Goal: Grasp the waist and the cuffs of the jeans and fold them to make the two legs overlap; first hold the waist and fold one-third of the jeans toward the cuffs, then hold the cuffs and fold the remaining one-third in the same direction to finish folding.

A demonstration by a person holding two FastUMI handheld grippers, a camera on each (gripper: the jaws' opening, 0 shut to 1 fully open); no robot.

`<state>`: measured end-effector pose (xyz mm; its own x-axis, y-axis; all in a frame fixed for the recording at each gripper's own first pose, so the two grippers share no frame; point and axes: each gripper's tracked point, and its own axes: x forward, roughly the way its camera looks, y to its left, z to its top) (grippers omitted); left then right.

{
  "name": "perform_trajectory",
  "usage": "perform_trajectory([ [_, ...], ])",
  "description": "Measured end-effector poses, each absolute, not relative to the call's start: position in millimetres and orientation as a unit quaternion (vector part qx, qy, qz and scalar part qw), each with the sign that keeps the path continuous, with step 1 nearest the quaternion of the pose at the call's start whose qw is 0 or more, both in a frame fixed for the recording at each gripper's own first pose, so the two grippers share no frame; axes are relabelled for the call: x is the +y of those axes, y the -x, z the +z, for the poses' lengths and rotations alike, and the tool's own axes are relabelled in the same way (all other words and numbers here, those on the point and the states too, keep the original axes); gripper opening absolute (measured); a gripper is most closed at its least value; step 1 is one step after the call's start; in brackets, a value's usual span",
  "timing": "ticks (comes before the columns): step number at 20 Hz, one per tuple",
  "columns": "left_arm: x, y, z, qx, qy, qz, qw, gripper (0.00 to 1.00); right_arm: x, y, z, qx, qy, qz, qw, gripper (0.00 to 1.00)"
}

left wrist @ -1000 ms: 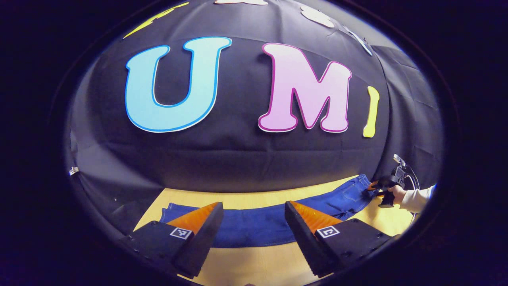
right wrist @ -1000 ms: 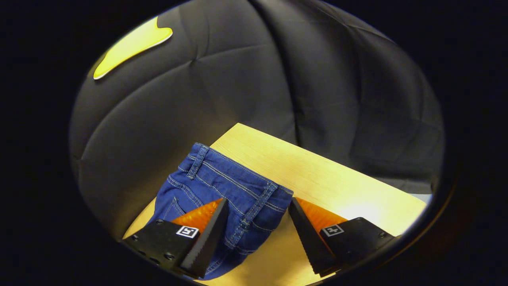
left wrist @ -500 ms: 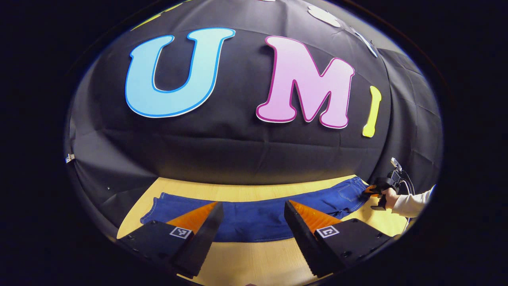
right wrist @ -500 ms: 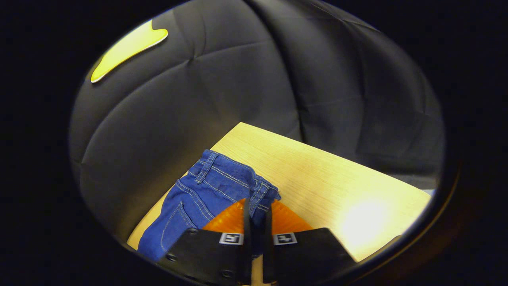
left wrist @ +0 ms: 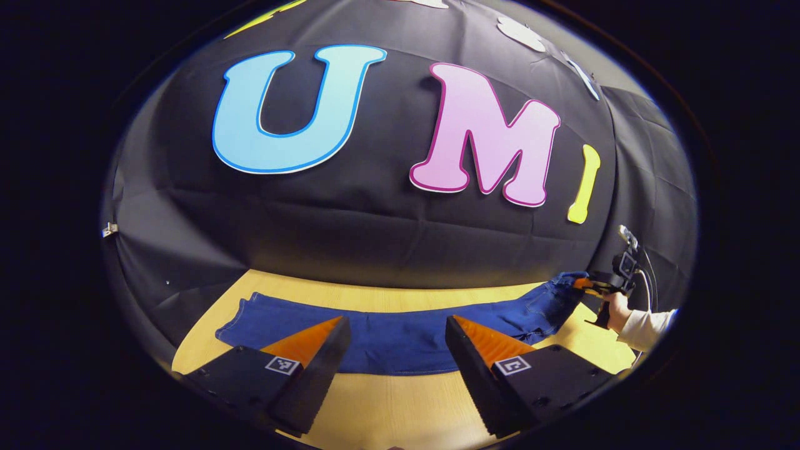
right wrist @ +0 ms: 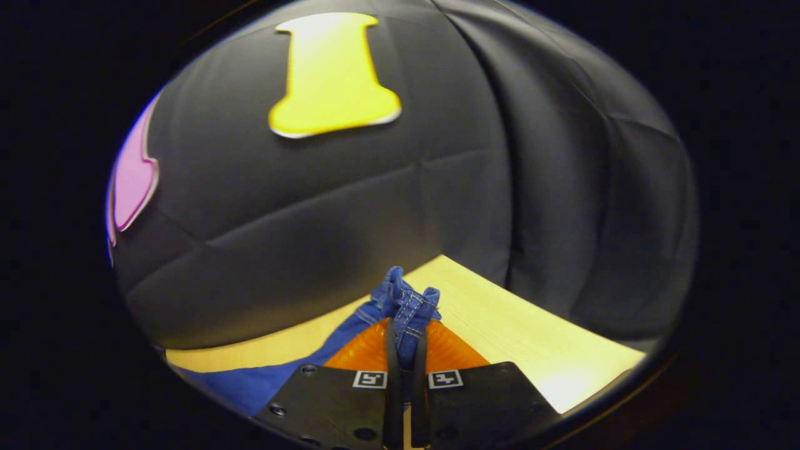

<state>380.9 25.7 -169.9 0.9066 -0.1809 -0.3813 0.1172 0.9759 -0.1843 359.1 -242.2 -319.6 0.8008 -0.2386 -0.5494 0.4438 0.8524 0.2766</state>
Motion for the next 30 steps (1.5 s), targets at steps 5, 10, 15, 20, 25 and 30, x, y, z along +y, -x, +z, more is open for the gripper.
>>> perform_trajectory([
  [5, 36, -363, -175, 0.204, 0.094, -0.069, 0.972, 0.96, -193, -347, -234, 0.199, -0.146, -0.079, 0.966, 0.08],
  [10, 60, -329, -180, 0.207, 0.109, -0.049, 0.971, 0.96, -171, -296, -192, 0.172, -0.125, 0.013, 0.977, 0.09],
  [15, 98, -287, -204, 0.219, 0.100, -0.017, 0.970, 0.96, -171, -265, -214, 0.188, -0.144, 0.088, 0.968, 0.08],
  [20, 130, -258, -241, 0.240, 0.155, 0.033, 0.958, 0.96, -177, -262, -252, 0.225, -0.132, 0.146, 0.954, 0.09],
  [25, 150, -269, -261, 0.227, 0.201, 0.064, 0.951, 0.96, -187, -267, -280, 0.257, -0.148, 0.192, 0.935, 0.53],
  [30, 203, -337, -259, 0.198, 0.212, 0.120, 0.950, 0.96, -229, -246, -257, 0.237, -0.083, 0.199, 0.947, 1.00],
])
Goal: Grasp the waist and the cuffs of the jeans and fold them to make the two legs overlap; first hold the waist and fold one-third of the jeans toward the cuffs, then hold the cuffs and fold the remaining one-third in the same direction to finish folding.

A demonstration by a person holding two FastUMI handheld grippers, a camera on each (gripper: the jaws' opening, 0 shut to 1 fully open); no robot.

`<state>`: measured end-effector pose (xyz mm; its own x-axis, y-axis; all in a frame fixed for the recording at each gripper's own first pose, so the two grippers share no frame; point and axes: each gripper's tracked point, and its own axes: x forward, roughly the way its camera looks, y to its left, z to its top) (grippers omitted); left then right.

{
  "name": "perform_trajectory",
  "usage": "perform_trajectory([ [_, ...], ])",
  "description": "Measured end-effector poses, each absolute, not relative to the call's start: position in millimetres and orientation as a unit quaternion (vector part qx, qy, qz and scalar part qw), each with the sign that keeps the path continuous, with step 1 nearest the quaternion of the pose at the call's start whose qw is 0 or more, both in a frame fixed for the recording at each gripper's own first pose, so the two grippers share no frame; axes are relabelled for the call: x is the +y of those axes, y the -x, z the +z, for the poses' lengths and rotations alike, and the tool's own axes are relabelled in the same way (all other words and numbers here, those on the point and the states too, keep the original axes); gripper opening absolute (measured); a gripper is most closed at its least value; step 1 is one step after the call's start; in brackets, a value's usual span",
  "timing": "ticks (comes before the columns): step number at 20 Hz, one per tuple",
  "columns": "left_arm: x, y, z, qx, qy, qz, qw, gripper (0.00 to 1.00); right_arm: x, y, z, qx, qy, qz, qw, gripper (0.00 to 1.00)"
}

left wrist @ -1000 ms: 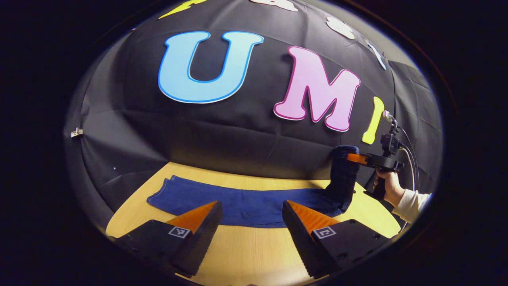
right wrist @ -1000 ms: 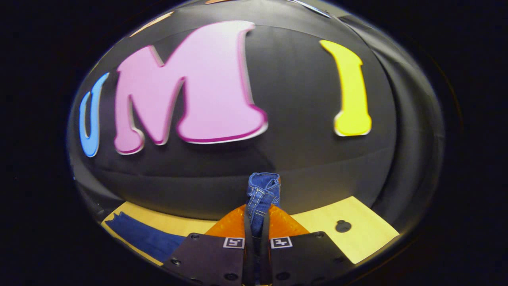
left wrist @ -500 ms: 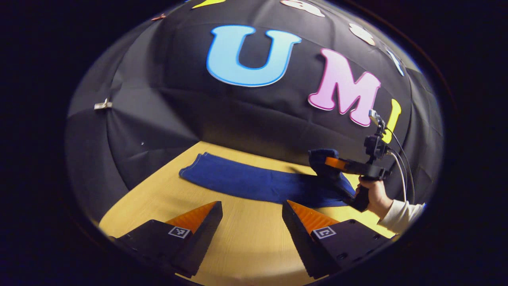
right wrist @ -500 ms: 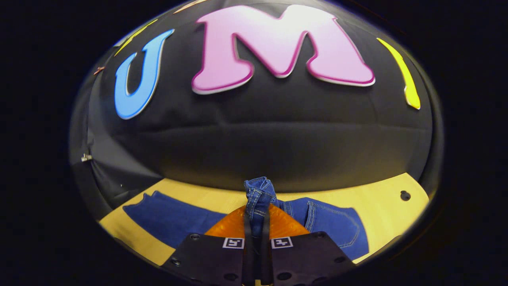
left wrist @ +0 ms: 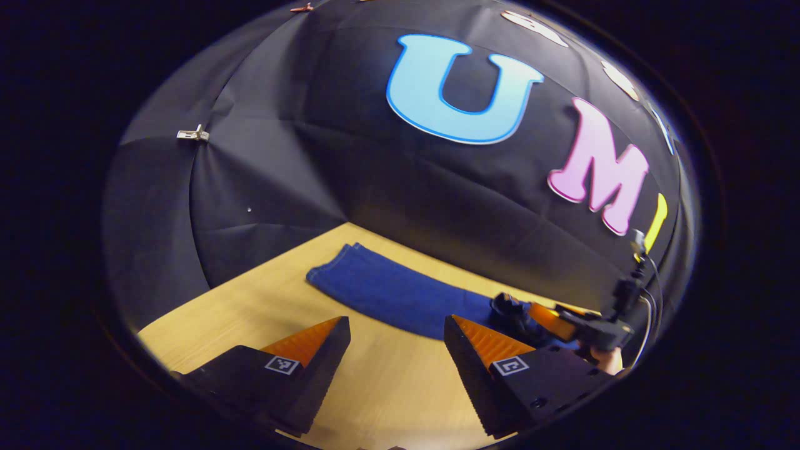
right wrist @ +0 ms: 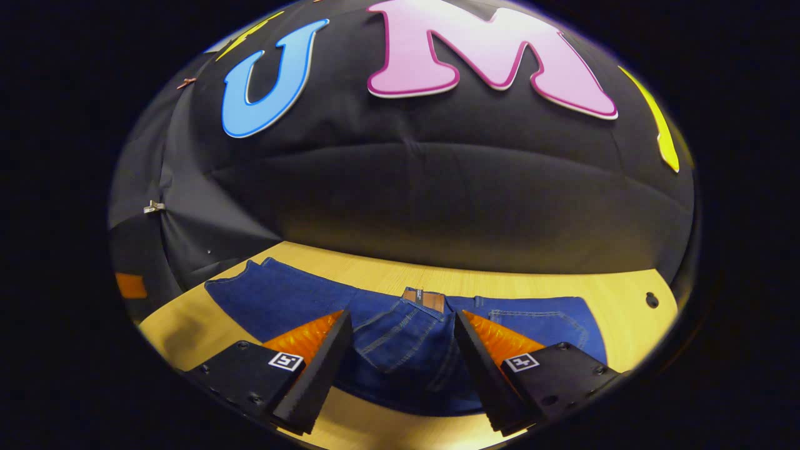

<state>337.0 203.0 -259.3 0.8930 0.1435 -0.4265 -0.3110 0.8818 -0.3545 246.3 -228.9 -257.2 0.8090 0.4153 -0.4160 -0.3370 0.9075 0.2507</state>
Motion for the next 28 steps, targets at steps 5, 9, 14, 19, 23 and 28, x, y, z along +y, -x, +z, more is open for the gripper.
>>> perform_trajectory([
  [5, 286, -412, -307, 0.210, 0.209, 0.211, 0.932, 0.96, -270, -218, -221, 0.191, -0.090, 0.172, 0.962, 0.99],
  [9, 315, -437, -370, 0.255, 0.203, 0.243, 0.914, 0.96, -291, -198, -218, 0.188, -0.074, 0.169, 0.965, 0.99],
  [14, 329, -452, -412, 0.272, 0.235, 0.249, 0.899, 0.89, -311, -169, -238, 0.223, -0.065, 0.169, 0.958, 0.99],
  [19, 331, -472, -416, 0.262, 0.235, 0.243, 0.904, 0.93, -318, -155, -250, 0.241, -0.081, 0.158, 0.954, 1.00],
  [23, 331, -475, -417, 0.260, 0.277, 0.225, 0.897, 0.55, -318, -150, -256, 0.252, -0.075, 0.160, 0.952, 1.00],
  [28, 323, -481, -418, 0.247, 0.326, 0.191, 0.892, 0.29, -324, -148, -267, 0.262, -0.065, 0.153, 0.951, 1.00],
])
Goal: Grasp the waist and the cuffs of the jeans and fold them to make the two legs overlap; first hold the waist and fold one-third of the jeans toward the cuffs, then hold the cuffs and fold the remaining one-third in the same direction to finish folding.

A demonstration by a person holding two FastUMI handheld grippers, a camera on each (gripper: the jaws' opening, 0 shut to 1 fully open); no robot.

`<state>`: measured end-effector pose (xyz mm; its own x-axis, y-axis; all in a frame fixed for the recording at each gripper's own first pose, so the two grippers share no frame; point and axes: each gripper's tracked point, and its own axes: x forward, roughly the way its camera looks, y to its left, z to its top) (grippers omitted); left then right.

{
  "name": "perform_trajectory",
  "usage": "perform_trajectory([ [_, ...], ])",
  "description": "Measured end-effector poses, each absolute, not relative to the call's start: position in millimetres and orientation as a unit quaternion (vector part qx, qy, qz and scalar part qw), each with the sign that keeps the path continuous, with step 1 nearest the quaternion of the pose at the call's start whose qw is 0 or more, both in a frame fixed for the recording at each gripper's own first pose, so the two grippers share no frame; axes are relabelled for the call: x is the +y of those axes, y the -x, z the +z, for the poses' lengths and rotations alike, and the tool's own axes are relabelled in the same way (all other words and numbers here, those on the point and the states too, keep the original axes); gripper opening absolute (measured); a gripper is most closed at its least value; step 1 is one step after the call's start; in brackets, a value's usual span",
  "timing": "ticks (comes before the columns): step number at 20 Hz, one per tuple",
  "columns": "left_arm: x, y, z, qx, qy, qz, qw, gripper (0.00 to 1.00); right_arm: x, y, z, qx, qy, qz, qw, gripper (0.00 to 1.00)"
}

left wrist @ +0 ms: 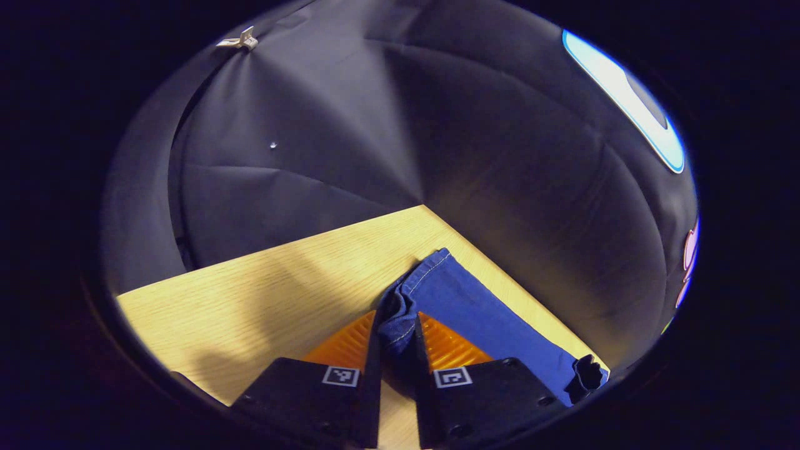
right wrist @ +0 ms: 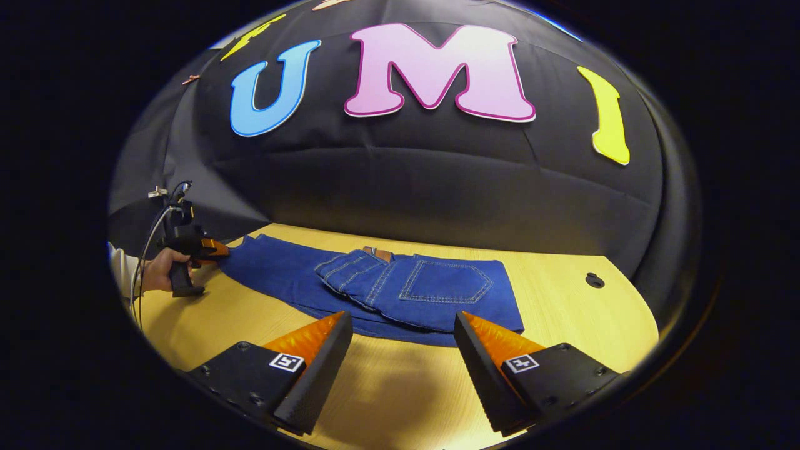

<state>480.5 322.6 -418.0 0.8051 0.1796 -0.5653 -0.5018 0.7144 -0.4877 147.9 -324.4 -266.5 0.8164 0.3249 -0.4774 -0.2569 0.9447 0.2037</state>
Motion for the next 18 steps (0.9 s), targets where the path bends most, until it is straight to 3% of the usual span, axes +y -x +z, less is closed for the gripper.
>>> perform_trajectory([
  [1, 321, -483, -418, 0.248, 0.326, 0.183, 0.894, 0.30, -326, -148, -269, 0.264, -0.066, 0.150, 0.950, 1.00],
  [2, 320, -484, -417, 0.248, 0.331, 0.178, 0.893, 0.20, -326, -147, -269, 0.265, -0.067, 0.147, 0.951, 1.00],
  [6, 321, -489, -396, 0.225, 0.329, 0.170, 0.901, 0.10, -338, -152, -262, 0.256, -0.062, 0.131, 0.956, 1.00],
  [12, 245, -509, -267, 0.143, 0.290, 0.070, 0.944, 0.08, -369, -154, -251, 0.242, -0.066, 0.097, 0.963, 1.00],
  [18, 91, -513, -172, 0.096, 0.293, -0.051, 0.950, 0.08, -417, -144, -244, 0.234, -0.072, 0.048, 0.968, 0.99],
])
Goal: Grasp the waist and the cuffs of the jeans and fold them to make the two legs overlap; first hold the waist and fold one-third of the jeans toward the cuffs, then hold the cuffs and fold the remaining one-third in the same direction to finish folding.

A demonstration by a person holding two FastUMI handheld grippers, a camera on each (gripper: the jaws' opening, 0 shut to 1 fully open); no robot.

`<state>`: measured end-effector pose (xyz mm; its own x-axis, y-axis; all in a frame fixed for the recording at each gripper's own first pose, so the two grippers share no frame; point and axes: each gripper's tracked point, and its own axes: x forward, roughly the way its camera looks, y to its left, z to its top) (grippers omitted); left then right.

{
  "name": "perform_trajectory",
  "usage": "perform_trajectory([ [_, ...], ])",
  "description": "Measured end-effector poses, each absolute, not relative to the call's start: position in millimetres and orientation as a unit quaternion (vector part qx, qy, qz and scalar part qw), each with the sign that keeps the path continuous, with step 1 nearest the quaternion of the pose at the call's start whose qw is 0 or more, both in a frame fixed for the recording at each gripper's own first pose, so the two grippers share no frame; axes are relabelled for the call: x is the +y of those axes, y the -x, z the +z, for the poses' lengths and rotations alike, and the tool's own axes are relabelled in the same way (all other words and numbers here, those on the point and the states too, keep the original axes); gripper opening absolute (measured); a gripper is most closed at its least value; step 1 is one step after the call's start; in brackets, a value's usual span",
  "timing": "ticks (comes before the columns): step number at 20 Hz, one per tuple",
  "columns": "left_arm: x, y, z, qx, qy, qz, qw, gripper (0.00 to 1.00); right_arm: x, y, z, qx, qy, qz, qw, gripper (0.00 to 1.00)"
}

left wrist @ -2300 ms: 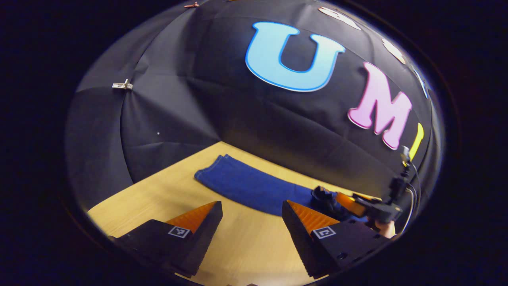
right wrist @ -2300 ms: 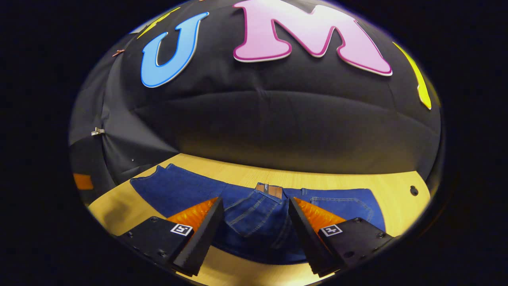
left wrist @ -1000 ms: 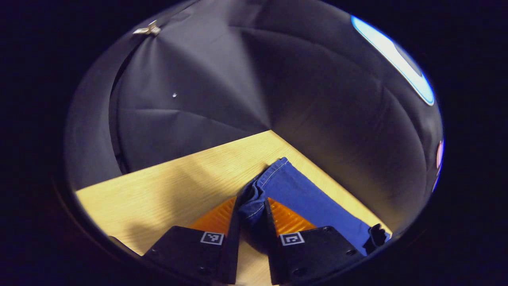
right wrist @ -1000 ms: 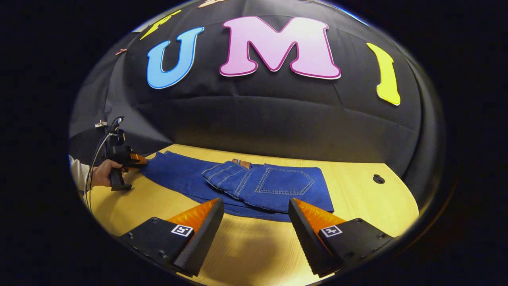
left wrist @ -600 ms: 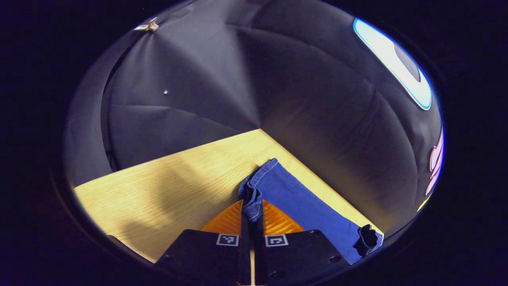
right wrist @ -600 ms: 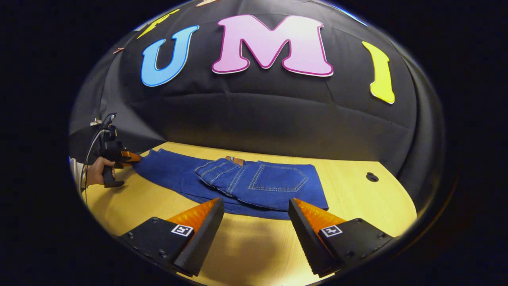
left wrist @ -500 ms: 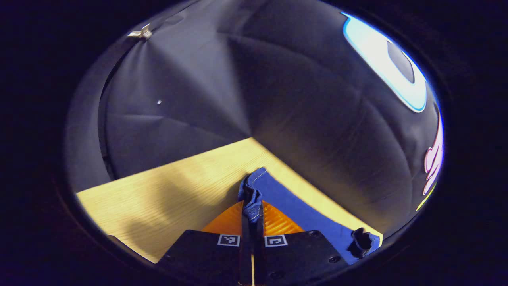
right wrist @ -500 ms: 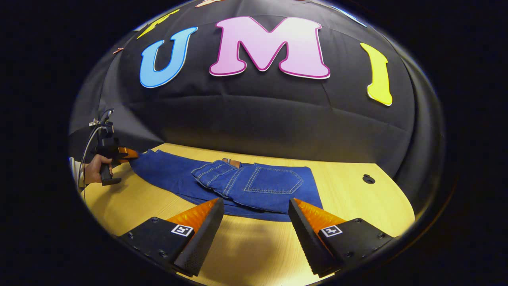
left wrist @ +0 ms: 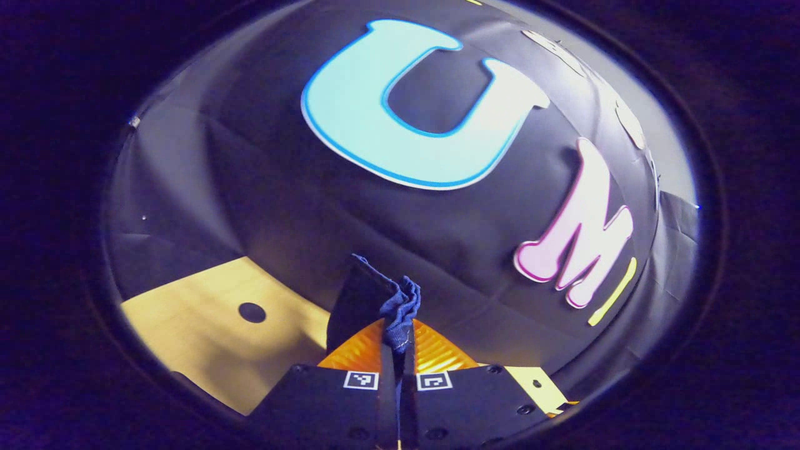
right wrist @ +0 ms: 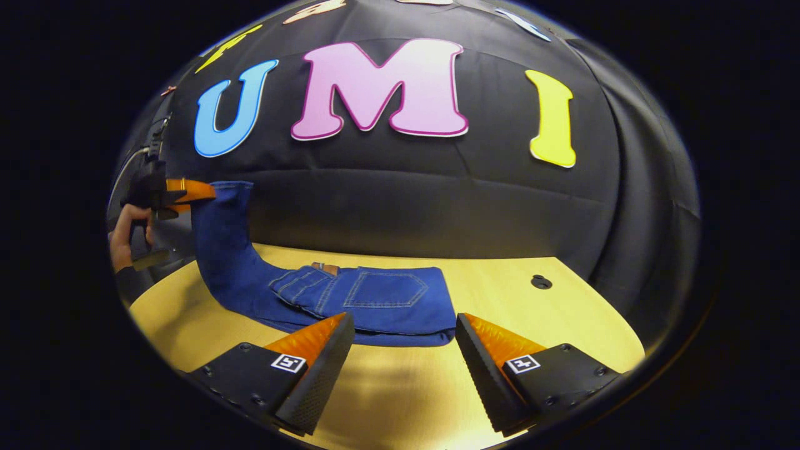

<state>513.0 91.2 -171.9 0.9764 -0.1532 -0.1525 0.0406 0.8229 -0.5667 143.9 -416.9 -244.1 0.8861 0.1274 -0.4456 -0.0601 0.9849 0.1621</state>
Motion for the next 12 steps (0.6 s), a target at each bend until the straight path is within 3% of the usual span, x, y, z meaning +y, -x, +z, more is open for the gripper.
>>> perform_trajectory([
  [3, -19, -506, -145, 0.102, 0.301, -0.131, 0.939, 0.07, -447, -134, -244, 0.230, -0.063, 0.025, 0.971, 1.00],
  [7, -152, -503, -160, 0.142, 0.309, -0.210, 0.917, 0.07, -487, -108, -248, 0.234, -0.069, -0.013, 0.970, 0.99],
  [12, -241, -500, -230, 0.218, 0.338, -0.217, 0.889, 0.08, -512, -60, -270, 0.268, -0.085, -0.043, 0.959, 0.99],
])
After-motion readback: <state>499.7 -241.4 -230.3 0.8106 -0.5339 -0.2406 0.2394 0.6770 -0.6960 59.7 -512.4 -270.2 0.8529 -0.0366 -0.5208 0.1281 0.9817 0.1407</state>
